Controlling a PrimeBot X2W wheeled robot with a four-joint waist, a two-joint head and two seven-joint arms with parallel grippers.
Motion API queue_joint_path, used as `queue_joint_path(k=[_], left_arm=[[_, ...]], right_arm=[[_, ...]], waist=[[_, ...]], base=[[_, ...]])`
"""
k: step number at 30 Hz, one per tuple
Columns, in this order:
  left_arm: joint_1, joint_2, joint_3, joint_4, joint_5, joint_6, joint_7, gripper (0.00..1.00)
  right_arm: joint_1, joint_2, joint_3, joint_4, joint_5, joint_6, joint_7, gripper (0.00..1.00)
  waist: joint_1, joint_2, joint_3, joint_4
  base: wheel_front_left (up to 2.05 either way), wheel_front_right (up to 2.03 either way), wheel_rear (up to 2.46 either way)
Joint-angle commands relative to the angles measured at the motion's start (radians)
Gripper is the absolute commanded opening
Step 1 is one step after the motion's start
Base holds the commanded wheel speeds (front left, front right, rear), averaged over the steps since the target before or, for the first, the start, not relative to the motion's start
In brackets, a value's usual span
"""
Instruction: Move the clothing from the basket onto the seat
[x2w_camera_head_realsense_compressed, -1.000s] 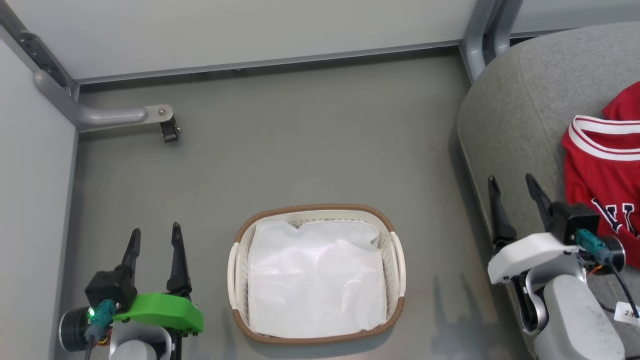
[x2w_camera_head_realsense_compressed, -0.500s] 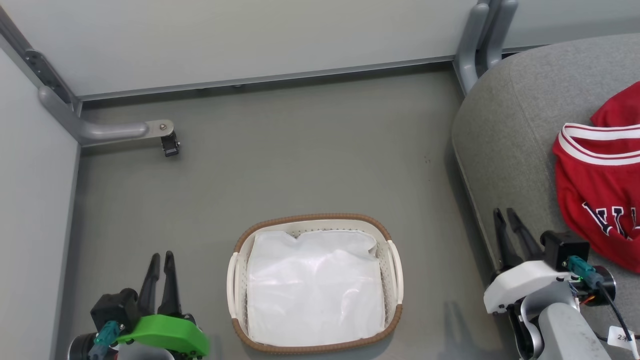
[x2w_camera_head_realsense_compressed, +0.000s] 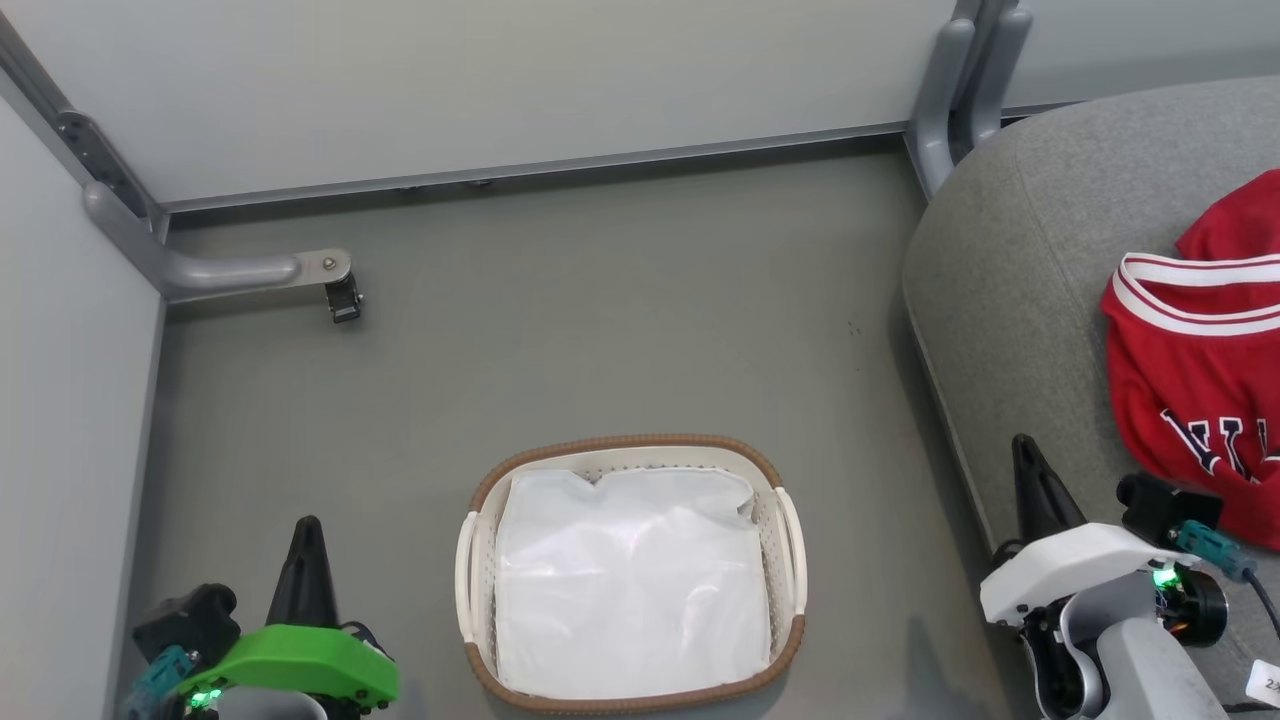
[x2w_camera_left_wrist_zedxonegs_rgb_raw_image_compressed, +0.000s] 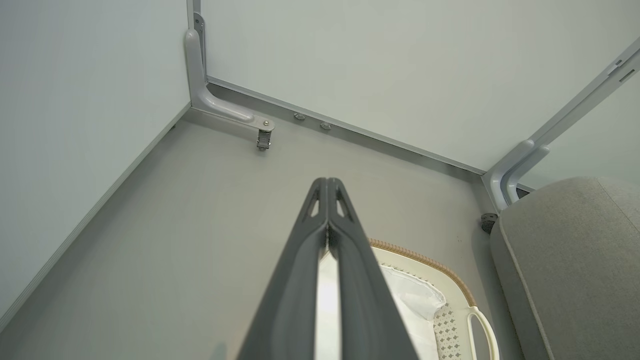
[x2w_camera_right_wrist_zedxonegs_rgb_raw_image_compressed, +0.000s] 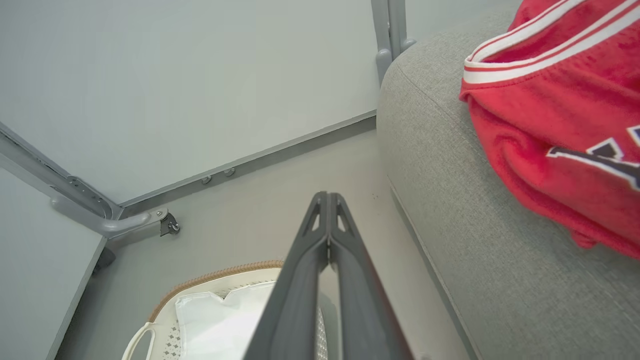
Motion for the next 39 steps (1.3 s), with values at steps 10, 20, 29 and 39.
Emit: queue_joint_path(k=[10,20,29,39], left_arm=[[-0.014,0.003,0.021,-0.038,-0.185,-0.013,0.049,0.0],[-0.019,0.004,0.035,-0.054,-0.324,-0.019,0.088,0.0],[-0.023,0.005,0.047,-0.065,-0.436,-0.024,0.119,0.0],[-0.028,0.005,0.058,-0.078,-0.552,-0.03,0.151,0.0]], right_arm=[[0.016,-0.007,-0.011,-0.051,0.201,0.0,0.046,0.0],[0.03,-0.008,-0.017,-0.075,0.352,0.0,0.083,0.0],[0.04,-0.009,-0.023,-0.095,0.473,0.0,0.114,0.0],[0.053,-0.01,-0.029,-0.115,0.599,0.0,0.146,0.0]], waist=[[0.0,0.0,-0.013,0.001],[0.0,0.0,-0.024,0.002],[0.0,0.0,-0.035,0.003],[0.0,0.0,-0.046,0.004]], base=[[0.0,0.0,0.0],[0.0,0.0,0.0],[0.0,0.0,0.0],[0.0,0.0,0.0]])
